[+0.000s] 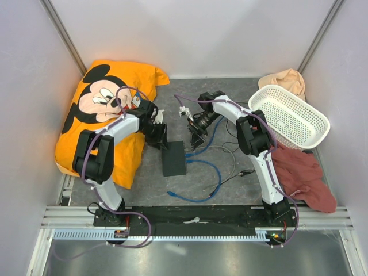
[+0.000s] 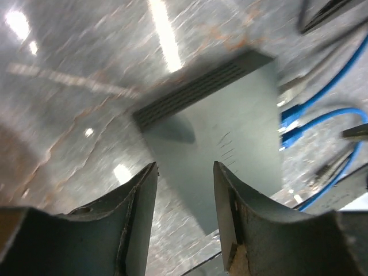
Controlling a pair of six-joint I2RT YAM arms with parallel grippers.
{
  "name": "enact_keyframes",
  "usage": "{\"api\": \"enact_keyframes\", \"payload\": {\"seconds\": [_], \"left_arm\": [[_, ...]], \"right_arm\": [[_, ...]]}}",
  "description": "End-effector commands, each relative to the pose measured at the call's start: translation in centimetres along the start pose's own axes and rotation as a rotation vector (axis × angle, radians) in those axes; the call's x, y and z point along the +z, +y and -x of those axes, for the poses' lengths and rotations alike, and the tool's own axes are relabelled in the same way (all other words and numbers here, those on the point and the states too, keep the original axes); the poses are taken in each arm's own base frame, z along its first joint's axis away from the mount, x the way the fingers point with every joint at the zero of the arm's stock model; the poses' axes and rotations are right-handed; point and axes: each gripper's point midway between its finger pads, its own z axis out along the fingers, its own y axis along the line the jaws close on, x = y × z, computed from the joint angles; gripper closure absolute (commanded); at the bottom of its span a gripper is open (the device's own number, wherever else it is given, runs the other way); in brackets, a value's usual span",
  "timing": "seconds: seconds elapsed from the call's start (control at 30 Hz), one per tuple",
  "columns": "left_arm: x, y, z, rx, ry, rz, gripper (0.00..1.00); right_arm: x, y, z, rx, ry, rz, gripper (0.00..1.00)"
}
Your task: Pull the plug from the switch port
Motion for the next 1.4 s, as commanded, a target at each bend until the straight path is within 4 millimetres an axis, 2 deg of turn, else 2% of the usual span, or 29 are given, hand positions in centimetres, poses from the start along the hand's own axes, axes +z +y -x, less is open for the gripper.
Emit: {"api": "enact_keyframes", "payload": {"seconds": [0.0, 0.07, 0.17, 0.23, 0.37, 0.4, 0.43, 0.53, 0.57, 0.63, 0.67, 0.77, 0.9, 0.93, 1.1, 1.37], "left_arm": [[-2.6, 0.2, -2.4, 0.022, 0.002, 0.032, 0.48], [-2.2, -0.2, -2.7, 0.016, 0.019, -0.002, 0.48], [-0.5, 0.6, -3.0, -0.046, 0.066, 0.025, 0.48], [0.2, 0.5, -2.8, -0.078, 0.070, 0.010, 0.49], [1.1, 0.1, 0.2, -0.057, 0.024, -0.015, 0.51], [1.8, 0.5, 0.2, -0.045, 0.040, -0.009, 0.52], [1.9, 0.5, 1.1, -0.030, 0.030, -0.005, 0.53], [3.2, 2.3, 2.1, 0.010, 0.041, 0.062, 0.57], [3.1, 2.5, 3.6, 0.027, 0.009, 0.088, 0.57], [4.0, 2.9, 4.5, 0.048, 0.016, 0.093, 0.59], [3.9, 2.8, 5.9, 0.059, -0.012, 0.098, 0.59], [3.9, 2.5, 7.6, 0.069, -0.039, 0.093, 0.60], [3.7, 2.6, 7.5, 0.081, -0.041, 0.099, 0.60], [3.8, 2.7, 7.2, 0.079, -0.035, 0.100, 0.60], [4.0, 2.7, 6.2, 0.061, -0.017, 0.094, 0.60], [4.3, 3.1, 5.7, 0.064, -0.009, 0.102, 0.60]], "right_arm": [[0.4, 0.4, 0.5, -0.030, -0.034, 0.043, 0.09], [0.5, 0.3, 0.7, -0.031, -0.039, 0.044, 0.09], [0.7, 0.0, 0.6, -0.020, -0.043, 0.041, 0.10], [1.0, -0.2, 0.5, -0.005, -0.048, 0.048, 0.11], [1.6, -0.6, -0.3, 0.035, -0.040, 0.061, 0.15], [1.8, -0.6, -0.4, 0.042, -0.040, 0.065, 0.15], [1.9, -0.8, -0.5, 0.055, -0.042, 0.067, 0.16], [2.5, -1.4, -0.7, 0.083, -0.047, 0.077, 0.20], [2.8, -1.9, -0.9, 0.105, -0.043, 0.077, 0.21], [3.0, -2.5, -0.8, 0.119, -0.047, 0.073, 0.22], [3.3, -2.9, -1.1, 0.144, -0.046, 0.076, 0.22], [3.0, -3.6, -1.0, 0.171, -0.069, 0.070, 0.22], [2.1, -5.7, -1.2, 0.262, -0.095, 0.001, 0.24], [2.1, -6.7, -1.4, 0.257, -0.089, -0.040, 0.26], [1.8, -9.2, -1.8, 0.300, -0.073, -0.164, 0.32], [2.5, -11.0, -3.0, 0.384, -0.062, -0.225, 0.41]]}}
